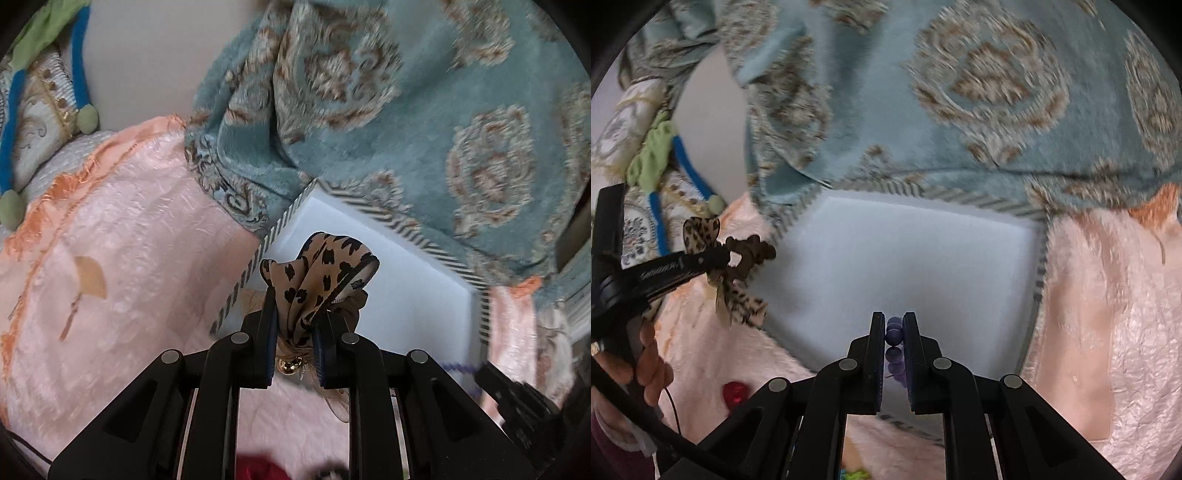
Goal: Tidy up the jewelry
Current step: 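Lower leopard clip into tray with left gripper while right drops purple bracelet there, then open and lift both grippers away from the tray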
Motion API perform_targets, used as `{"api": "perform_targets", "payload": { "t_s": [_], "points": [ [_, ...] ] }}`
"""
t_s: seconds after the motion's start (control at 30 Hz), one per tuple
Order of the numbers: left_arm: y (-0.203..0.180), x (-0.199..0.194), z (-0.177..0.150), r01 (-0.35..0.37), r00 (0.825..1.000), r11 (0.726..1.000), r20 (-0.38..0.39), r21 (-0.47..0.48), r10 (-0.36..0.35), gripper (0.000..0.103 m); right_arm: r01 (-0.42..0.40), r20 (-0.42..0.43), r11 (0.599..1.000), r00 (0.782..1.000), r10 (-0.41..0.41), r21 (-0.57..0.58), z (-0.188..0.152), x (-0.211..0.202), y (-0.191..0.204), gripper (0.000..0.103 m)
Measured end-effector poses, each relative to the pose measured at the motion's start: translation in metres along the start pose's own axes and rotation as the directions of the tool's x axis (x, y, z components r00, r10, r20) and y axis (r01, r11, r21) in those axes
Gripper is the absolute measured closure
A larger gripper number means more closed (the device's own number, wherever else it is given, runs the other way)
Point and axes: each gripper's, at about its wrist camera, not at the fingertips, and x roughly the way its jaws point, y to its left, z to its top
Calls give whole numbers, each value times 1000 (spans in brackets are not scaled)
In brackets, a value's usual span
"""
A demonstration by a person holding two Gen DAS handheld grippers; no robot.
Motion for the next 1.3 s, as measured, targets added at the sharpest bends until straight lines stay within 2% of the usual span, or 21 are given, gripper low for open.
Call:
{"api": "perform_targets", "payload": {
  "t_s": [0.1, 0.2, 0.27, 0.3, 0.33, 0.37, 0.5, 0.7, 0.83, 0.97, 1.07, 1.13, 1.3],
  "points": [
    [-3, 33, -1, -60, 997, 998, -47, 22, 61, 88, 47, -43, 999, 998, -46, 12, -9, 11, -15, 94],
    [-5, 53, -8, -90, 992, 995, -86, 53, 94, 87, 78, -74, 996, 994, -75, 32, -18, 15, -30, 94],
    [-4, 58, -15, -90, 988, 994, -117, 64, 97, 82, 77, -112, 996, 991, -71, 47, -22, 18, -37, 89],
    [-4, 59, -18, -82, 987, 994, -135, 68, 91, 81, 71, -126, 996, 990, -64, 48, -25, 19, -39, 78],
    [-3, 58, -21, -79, 986, 994, -143, 75, 89, 79, 54, -125, 998, 991, -47, 46, -26, 18, -39, 71],
    [-3, 56, -23, -80, 985, 993, -145, 85, 92, 76, 31, -116, 999, 993, -27, 33, -28, 16, -37, 69],
    [-1, 41, -33, -74, 984, 991, -152, 113, 90, 72, 51, -133, 998, 990, -56, -38, -37, 13, -28, 69],
    [6, 13, -58, -70, 983, 989, -163, 128, 91, 70, 54, -157, 998, 986, -55, -10, -48, 4, -36, 69],
    [7, -2, -66, -80, 986, 989, -138, 124, 97, 69, 63, -167, 998, 984, -63, -11, -55, -4, -33, 68],
    [7, -24, -70, -92, 991, 989, -85, 116, 103, 53, 79, -118, 996, 990, -82, -33, -55, -23, -22, 68],
    [1, -46, -74, -103, 994, 986, -28, 132, 108, 53, 68, -60, 997, 996, -70, -25, -54, -43, -11, 56],
    [-2, -58, -79, -117, 993, 982, 3, 149, 118, 52, 62, -6, 998, 998, -63, -21, -57, -59, -3, 42],
    [-6, -86, -96, -130, 991, 977, 56, 171, 122, 50, 63, 33, 996, 998, -62, -56, -69, -78, 17, 40]
  ]
}}
